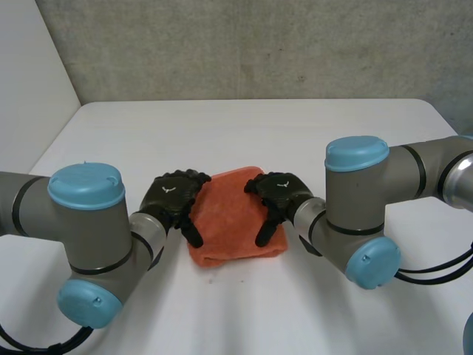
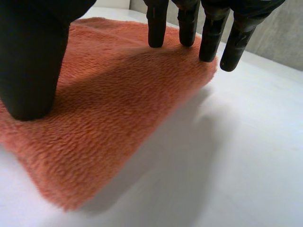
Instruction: Fold the laundry
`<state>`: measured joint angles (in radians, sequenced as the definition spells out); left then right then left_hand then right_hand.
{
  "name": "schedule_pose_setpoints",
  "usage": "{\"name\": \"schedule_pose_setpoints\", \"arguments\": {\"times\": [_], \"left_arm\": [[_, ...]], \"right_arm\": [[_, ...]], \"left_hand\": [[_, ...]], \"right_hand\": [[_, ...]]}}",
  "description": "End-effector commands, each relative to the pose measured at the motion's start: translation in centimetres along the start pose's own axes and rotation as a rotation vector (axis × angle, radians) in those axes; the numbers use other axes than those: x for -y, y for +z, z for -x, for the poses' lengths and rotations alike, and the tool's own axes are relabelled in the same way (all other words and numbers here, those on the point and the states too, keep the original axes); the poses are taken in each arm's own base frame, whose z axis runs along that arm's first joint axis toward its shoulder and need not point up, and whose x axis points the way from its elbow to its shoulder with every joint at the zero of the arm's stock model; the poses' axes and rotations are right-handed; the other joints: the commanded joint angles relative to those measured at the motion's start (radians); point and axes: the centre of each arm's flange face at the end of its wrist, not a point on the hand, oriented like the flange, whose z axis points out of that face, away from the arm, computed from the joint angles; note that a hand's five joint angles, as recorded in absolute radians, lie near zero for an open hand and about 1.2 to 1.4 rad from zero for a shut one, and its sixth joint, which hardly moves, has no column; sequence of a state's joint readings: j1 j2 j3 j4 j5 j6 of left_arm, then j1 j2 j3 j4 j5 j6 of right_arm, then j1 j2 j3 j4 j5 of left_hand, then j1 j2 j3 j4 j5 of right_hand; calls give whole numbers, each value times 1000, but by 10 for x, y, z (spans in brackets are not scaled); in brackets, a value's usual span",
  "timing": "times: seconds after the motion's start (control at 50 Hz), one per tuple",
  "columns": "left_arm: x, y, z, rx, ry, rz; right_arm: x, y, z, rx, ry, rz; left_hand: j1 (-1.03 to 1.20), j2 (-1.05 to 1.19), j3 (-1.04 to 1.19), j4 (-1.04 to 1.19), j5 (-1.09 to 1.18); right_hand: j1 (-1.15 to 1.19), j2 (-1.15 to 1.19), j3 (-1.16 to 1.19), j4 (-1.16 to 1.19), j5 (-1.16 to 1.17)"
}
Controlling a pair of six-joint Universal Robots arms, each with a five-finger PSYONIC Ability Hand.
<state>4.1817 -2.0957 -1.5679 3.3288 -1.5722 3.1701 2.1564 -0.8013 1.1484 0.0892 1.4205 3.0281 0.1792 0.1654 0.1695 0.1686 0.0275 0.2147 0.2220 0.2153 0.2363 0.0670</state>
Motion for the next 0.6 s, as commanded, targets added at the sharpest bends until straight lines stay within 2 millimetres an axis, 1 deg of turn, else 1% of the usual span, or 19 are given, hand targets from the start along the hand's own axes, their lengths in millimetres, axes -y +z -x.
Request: {"name": "schedule_pose_setpoints", "arguments": {"times": [0.02,0.08,0.1,0.12,0.14,0.16,0.18,0.2,0.22,0.24,0.26,0.28,0.3,0.32,0.34,0.36,0.38,0.44,0.6], "left_arm": [[19,-3,4,8,24,-44],[33,-7,4,7,38,-85],[49,-10,5,13,50,-130],[66,-15,5,15,58,-179],[67,-15,5,15,58,-179],[84,-20,7,21,56,-228],[101,-26,7,23,55,-272],[101,-27,7,23,55,-273],[118,-34,9,30,54,-316],[133,-41,14,43,50,-356],[134,-41,14,43,50,-356],[149,-49,21,64,44,-393],[149,-49,21,64,44,-393],[163,-59,28,82,40,-427],[176,-68,35,98,31,-456],[176,-68,35,98,31,-456],[186,-76,38,96,20,-481],[200,-90,44,67,-21,-520],[209,-101,55,0,-124,-527]], "right_arm": [[33,-14,-9,-30,-37,-88],[59,-28,-10,-44,-43,-161],[72,-37,-13,-64,-43,-197],[72,-37,-13,-65,-43,-197],[86,-46,-19,-97,-44,-235],[100,-57,-26,-140,-41,-271],[100,-57,-26,-141,-41,-272],[113,-69,-34,-188,-39,-312],[124,-79,-41,-237,-35,-345],[124,-79,-41,-237,-35,-346],[133,-88,-50,-286,-30,-372],[140,-98,-56,-328,-30,-396],[140,-98,-56,-328,-30,-396],[150,-110,-62,-378,-26,-425],[150,-110,-62,-378,-26,-425],[157,-122,-69,-419,-20,-451],[163,-131,-77,-456,-16,-470],[166,-145,-90,-501,-10,-481],[166,-154,-98,-509,-10,-488]], "left_hand": [[2,16,12,13,-21],[-1,13,9,10,-24],[-4,10,6,7,-27],[-4,10,6,7,-27],[-4,10,6,7,-27],[-4,10,6,7,-27],[-4,10,6,7,-27],[-4,10,6,7,-27],[-4,10,6,7,-27],[-4,10,6,7,-27],[-4,10,6,7,-27],[-4,10,6,7,-27],[-4,10,6,7,-27],[-1,13,9,10,-24],[-1,13,9,10,-24],[-1,13,9,10,-24],[-1,13,9,10,-24],[5,19,15,16,-18],[14,28,23,24,-9]], "right_hand": [[-40,-48,-41,-62,-67],[-40,-48,-41,-62,-67],[-40,-48,-41,-62,-67],[-40,-48,-41,-62,-67],[-40,-48,-41,-62,-67],[-40,-48,-41,-62,-67],[-40,-48,-41,-62,-67],[-40,-48,-41,-62,-67],[-40,-48,-41,-62,-67],[-40,-48,-41,-62,-67],[-40,-48,-41,-62,-67],[-40,-48,-41,-62,-67],[-40,-48,-41,-62,-67],[-40,-48,-41,-62,-67],[-40,-48,-41,-62,-67],[-40,-48,-41,-62,-67],[-40,-48,-41,-62,-67],[-40,-48,-41,-62,-67],[-40,-48,-41,-62,-67]]}}
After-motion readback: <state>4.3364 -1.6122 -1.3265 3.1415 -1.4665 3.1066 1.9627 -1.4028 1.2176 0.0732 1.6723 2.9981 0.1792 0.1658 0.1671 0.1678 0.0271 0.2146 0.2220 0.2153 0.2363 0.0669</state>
